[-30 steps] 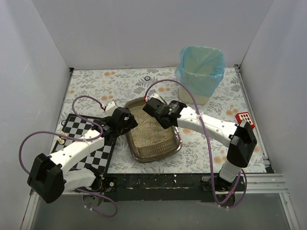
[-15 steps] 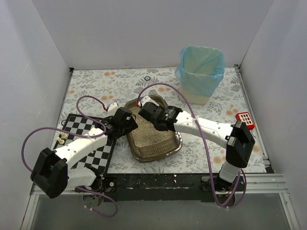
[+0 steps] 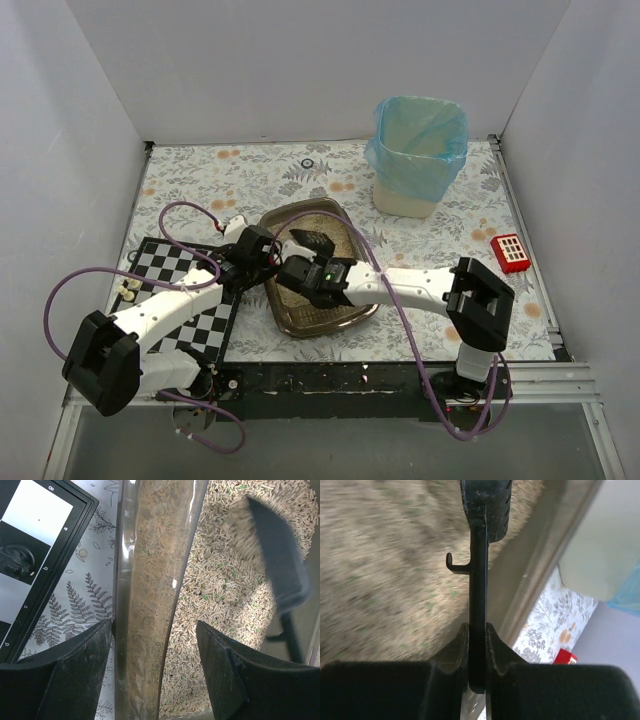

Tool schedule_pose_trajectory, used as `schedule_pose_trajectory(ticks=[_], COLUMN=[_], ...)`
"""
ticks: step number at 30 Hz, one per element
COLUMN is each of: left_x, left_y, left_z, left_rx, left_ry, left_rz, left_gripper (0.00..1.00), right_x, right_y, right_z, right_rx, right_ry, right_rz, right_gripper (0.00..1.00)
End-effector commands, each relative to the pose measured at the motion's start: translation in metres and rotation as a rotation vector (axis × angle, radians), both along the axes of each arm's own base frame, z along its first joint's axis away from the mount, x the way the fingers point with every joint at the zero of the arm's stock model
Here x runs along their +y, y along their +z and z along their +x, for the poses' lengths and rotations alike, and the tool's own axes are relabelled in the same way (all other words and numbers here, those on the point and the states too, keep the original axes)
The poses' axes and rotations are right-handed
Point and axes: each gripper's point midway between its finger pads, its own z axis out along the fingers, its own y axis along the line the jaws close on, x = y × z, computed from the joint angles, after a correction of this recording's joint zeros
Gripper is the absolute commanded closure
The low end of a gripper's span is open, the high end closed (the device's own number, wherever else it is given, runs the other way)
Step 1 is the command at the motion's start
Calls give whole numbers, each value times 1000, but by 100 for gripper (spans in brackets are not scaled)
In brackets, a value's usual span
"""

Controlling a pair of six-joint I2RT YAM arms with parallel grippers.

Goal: Clean the litter box

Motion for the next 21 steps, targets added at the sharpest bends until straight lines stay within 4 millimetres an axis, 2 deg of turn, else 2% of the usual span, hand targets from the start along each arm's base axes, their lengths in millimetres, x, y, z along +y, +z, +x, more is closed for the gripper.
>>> schedule_pose_trajectory(ticks=[1, 5, 9, 12, 15, 19, 21], left_x=[-6, -5, 1, 8, 15, 25, 27], left_y=[4, 3, 0, -9, -19, -33, -38], left_z=[3, 0, 0, 1, 1, -5, -7], left_rx=[-22, -20, -24, -4, 47, 139, 170], left_ry=[-7, -9, 8, 18, 35, 49, 56], left_rz=[-42, -42, -17, 37, 115, 215, 241], left_gripper=[34, 34, 35, 37, 40, 41, 49], right_x=[52, 53, 37, 25, 13, 4, 2], right_y=[23, 51, 82, 96, 98, 89, 85], right_z=[-51, -51, -40, -40, -42, -43, -43], right_rx=[49, -4, -112, -137, -146, -114, -93], right_ry=[217, 183, 87, 36, -5, -20, -34], right_rz=[136, 191, 254, 312, 355, 406, 442], right_gripper=[99, 99, 99, 99, 99, 99, 99])
